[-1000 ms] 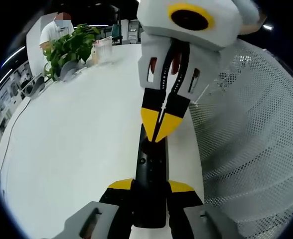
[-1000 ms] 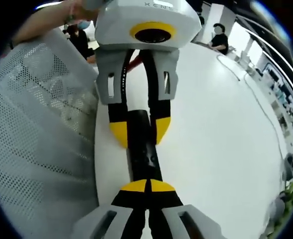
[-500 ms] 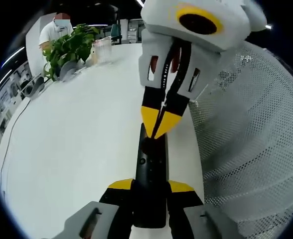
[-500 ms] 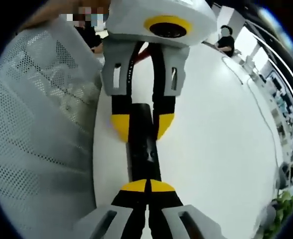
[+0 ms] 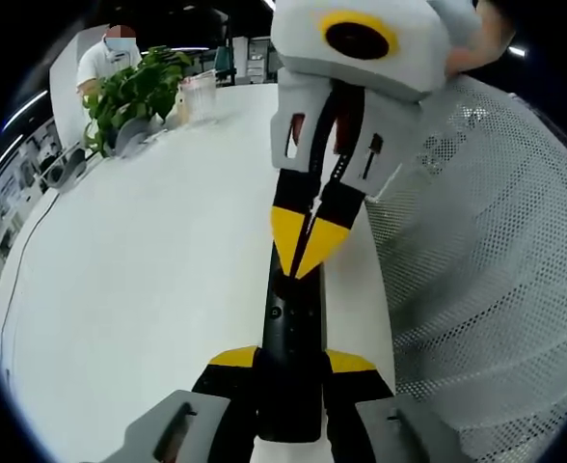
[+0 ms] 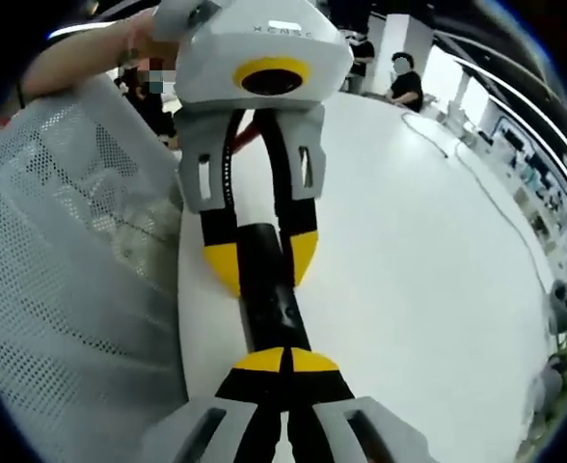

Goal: Press the specified remote control buttons in sequence, fully releasing each button before pressing the next.

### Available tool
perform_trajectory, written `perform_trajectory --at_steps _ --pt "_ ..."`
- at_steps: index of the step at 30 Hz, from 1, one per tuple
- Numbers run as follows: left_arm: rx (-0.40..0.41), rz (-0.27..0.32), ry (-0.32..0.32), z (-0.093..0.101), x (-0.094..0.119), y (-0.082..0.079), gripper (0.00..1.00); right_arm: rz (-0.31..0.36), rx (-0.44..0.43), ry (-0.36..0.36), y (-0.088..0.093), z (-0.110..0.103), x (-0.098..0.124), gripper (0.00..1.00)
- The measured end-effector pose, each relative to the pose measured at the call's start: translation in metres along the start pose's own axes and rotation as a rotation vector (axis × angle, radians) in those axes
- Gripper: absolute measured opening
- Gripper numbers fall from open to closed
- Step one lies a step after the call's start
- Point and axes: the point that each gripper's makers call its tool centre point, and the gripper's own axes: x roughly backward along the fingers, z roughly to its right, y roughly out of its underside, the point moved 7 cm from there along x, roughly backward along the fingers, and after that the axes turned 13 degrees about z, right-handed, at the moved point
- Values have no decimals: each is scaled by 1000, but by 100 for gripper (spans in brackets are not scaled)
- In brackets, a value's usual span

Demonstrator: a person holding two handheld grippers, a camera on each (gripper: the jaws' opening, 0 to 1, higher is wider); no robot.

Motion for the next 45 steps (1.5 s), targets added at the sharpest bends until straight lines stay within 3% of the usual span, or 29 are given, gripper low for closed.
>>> perform_trajectory --at_steps 5,13,20,25,26,27,31,38,40,42,43,44,45 --pt "2 0 2 0 0 0 25 -49 85 -30 -4 0 -3 0" --pt "4 -1 3 0 0 0 25 -61 9 -18 -4 2 -3 0" --pt "5 2 1 0 0 0 25 4 -44 -2 -6 0 -4 0" --pt "7 2 1 0 0 0 25 8 -14 -7 -11 -3 -10 0" --pt "6 3 2 0 1 0 25 -20 66 -20 -12 -1 -10 0" --pt "8 4 2 0 0 0 25 -32 82 -25 -12 -2 -11 0" --pt "10 5 2 0 0 0 25 -4 15 4 -10 -2 -10 0" --pt "9 4 2 0 0 0 25 -3 46 28 -11 -6 -10 0" --pt "11 4 0 0 0 0 25 -6 63 22 -12 -8 -9 0" --pt "18 7 -1 0 0 0 25 12 41 -35 -15 -18 -10 0" --pt "16 6 0 0 0 0 25 5 50 -28 -14 -19 -11 0" --pt "13 6 1 0 0 0 25 -12 129 -8 -15 -18 -11 0" --pt "15 6 1 0 0 0 25 -19 153 -11 -16 -18 -12 0"
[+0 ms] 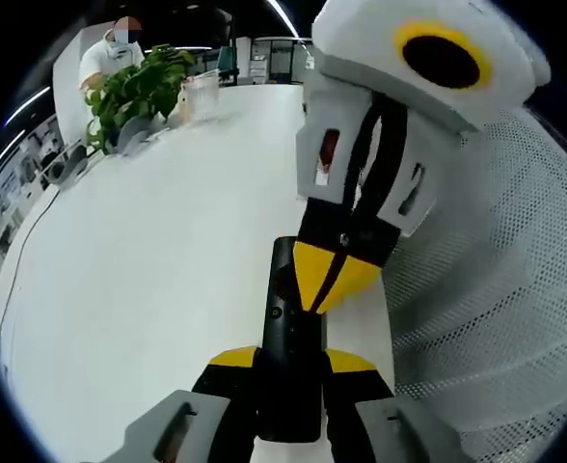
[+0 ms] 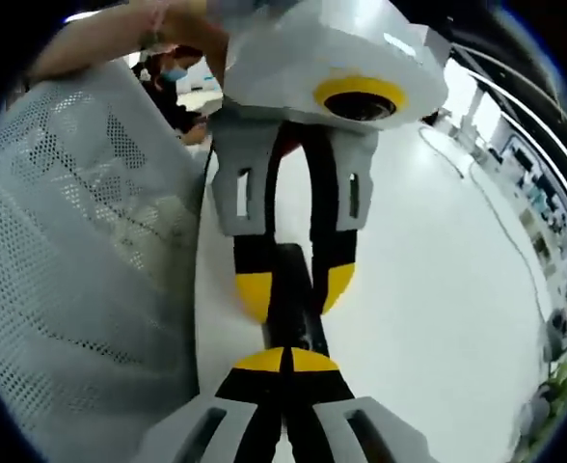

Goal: Press the specified remote control buttons in sequence, fully releasing each button before pressing the next.

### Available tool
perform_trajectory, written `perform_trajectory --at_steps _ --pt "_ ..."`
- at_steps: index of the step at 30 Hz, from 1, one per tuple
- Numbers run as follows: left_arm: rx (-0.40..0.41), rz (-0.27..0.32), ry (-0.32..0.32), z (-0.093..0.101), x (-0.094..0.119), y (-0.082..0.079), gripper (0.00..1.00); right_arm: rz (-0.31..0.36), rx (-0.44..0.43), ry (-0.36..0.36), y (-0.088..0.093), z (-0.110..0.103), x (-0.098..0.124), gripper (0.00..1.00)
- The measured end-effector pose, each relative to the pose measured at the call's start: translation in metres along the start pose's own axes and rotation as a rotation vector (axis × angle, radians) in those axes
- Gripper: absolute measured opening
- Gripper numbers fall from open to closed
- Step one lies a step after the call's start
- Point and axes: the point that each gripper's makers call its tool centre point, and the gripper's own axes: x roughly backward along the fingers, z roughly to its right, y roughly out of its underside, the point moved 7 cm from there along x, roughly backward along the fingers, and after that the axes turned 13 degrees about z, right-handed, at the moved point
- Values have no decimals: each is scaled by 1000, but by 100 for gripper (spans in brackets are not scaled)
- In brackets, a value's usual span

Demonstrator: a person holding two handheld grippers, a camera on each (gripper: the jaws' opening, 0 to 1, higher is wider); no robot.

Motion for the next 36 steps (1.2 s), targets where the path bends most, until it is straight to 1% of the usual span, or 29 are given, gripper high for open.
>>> perform_trajectory --at_steps 1,3,4,5,7,9,12,13,17,18,21,22,24,25,26,28,29,30,32,35,36 --pt "-4 -2 1 0 0 0 25 -3 -7 -3 -1 -2 -2 0" --pt "-7 -4 2 0 0 0 25 -20 56 -16 -1 -1 -2 0" --pt "-8 -5 2 0 0 0 25 -25 74 -17 -2 -2 -3 0" --pt "-8 -4 2 0 0 0 25 -34 116 -21 -2 -2 -3 0" --pt "-11 -6 3 0 0 0 25 -43 127 -22 -2 -4 -4 0" --pt "16 1 0 -1 0 -1 25 -50 113 -30 -3 -3 -5 0" --pt "5 -2 6 -1 0 0 25 -62 118 -35 -4 -2 -6 0" --pt "1 -4 7 0 0 -1 25 -72 166 -39 -4 -3 -6 0" --pt "-2 -8 5 0 0 -1 25 -81 207 -34 -4 -6 -7 0" --pt "-2 -8 5 0 0 0 25 -100 255 -43 -5 -6 -7 0" --pt "-8 -16 7 0 0 -1 25 -137 339 -43 -7 -8 -9 0" --pt "-8 -17 7 0 0 -1 25 -142 353 -43 -8 -9 -9 0" --pt "-8 -17 6 0 0 -1 25 -130 308 -31 -7 -8 -8 0" --pt "-8 -16 5 0 0 -1 25 -105 238 -21 -6 -7 -8 0" --pt "-9 -13 3 1 0 -1 25 -70 139 -10 -5 -5 -7 0" --pt "-10 -8 0 1 0 0 25 -12 -24 -2 -3 -1 -3 0" --pt "-10 -6 -1 1 0 0 25 3 -77 -2 -2 1 -2 0" --pt "-10 -3 -2 1 0 0 25 1 -99 9 0 4 -1 0" --pt "-13 -1 -3 1 0 0 25 -19 -58 37 1 8 0 0" --pt "-16 -2 -2 1 0 0 25 -21 -69 14 -2 11 -3 0" --pt "-14 -2 -2 1 0 0 25 -35 -63 2 -2 11 -3 0"
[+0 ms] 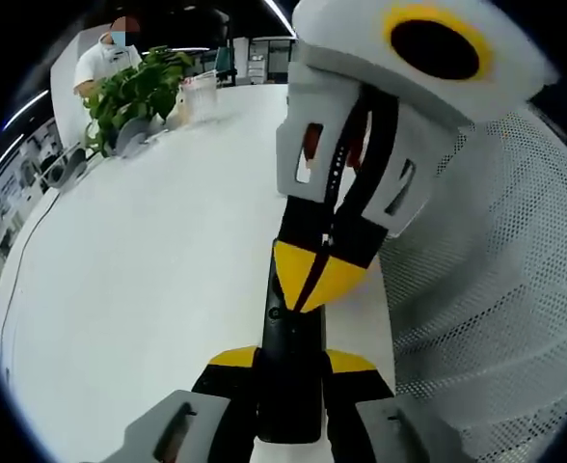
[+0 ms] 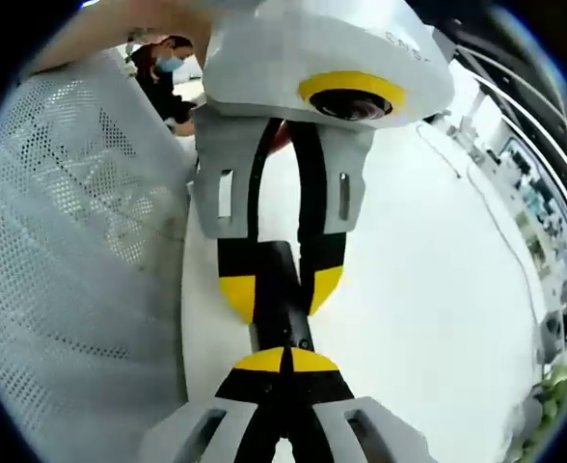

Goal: Press the specified remote control buttons in sequence, fully releasing each button before pressing the next.

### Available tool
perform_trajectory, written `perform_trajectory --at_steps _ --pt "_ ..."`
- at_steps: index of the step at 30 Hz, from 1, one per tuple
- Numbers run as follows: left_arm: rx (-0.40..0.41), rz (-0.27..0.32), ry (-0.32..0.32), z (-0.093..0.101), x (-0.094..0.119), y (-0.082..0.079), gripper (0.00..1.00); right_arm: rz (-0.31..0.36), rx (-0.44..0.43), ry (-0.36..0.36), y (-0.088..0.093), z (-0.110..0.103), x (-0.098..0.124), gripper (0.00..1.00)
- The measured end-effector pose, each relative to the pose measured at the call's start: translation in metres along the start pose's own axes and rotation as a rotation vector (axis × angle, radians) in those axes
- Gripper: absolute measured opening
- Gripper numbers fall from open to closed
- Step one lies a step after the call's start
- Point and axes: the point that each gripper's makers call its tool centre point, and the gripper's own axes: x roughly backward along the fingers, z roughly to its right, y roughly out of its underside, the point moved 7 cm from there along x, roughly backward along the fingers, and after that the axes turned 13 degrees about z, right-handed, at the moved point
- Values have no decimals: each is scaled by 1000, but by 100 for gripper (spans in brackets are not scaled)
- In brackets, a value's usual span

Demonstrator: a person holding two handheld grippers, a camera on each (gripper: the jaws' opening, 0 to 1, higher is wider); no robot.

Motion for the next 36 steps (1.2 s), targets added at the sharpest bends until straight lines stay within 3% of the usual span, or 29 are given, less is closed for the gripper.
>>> perform_trajectory --at_steps 14,20,25,30,36 --pt "14 11 0 -1 0 0 25 -32 -33 -5 -3 5 -5 0" --pt "14 15 -1 -1 0 0 25 20 -202 -4 0 8 -2 0" --pt "19 22 -3 -1 0 1 25 -15 -154 12 1 15 -4 0" --pt "22 26 -2 -2 0 1 25 -20 -206 5 0 23 -8 0" --pt "16 27 2 -1 0 1 25 -59 -294 -81 -1 28 -8 0"
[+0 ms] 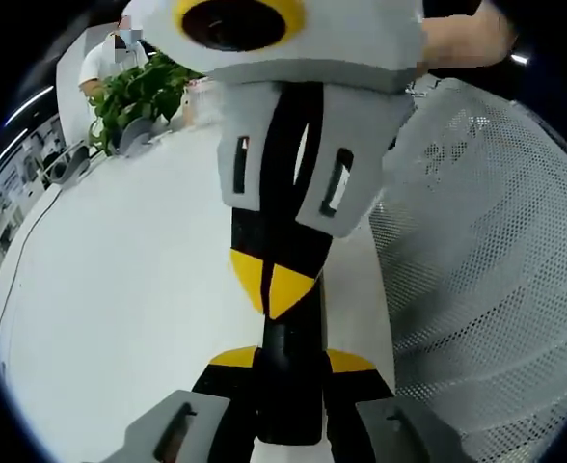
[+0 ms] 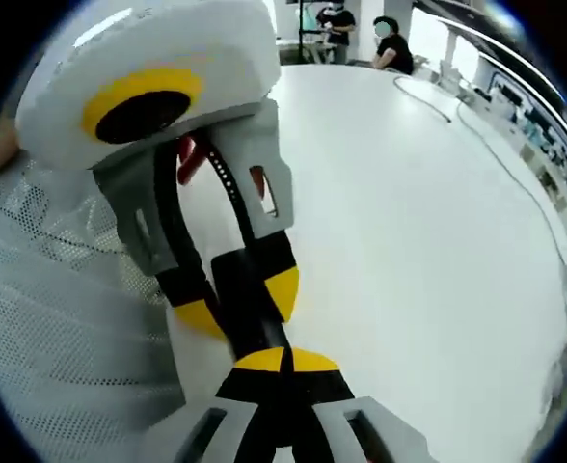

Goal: Press the specified remote control buttons in sequence, fully releasing each button before pressing the next.

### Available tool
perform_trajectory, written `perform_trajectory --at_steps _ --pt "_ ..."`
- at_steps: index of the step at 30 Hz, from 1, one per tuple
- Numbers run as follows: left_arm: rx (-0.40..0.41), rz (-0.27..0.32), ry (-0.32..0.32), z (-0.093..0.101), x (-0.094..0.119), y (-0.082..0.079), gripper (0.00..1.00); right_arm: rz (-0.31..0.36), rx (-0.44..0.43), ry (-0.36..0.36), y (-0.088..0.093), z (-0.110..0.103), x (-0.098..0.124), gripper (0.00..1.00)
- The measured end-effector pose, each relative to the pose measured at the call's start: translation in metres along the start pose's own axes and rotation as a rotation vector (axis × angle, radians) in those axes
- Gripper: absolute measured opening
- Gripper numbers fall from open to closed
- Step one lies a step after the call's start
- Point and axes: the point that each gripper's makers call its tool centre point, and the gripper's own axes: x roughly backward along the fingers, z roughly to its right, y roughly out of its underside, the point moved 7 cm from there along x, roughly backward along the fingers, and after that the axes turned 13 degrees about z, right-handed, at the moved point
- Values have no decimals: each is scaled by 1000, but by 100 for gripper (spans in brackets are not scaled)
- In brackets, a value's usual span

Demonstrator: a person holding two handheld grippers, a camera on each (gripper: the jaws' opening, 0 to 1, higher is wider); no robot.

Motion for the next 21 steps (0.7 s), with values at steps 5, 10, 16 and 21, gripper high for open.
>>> perform_trajectory --at_steps 5,10,16,21 --pt "-16 24 4 0 -2 0 25 -1 -37 -10 4 1 3 0" --pt "-2 34 5 -1 -2 0 25 8 -15 -12 4 0 2 0" --pt "5 39 3 -1 -3 -1 25 -9 24 23 3 -3 0 0" --pt "9 36 3 -1 -3 -1 25 39 -41 46 6 -1 2 0"
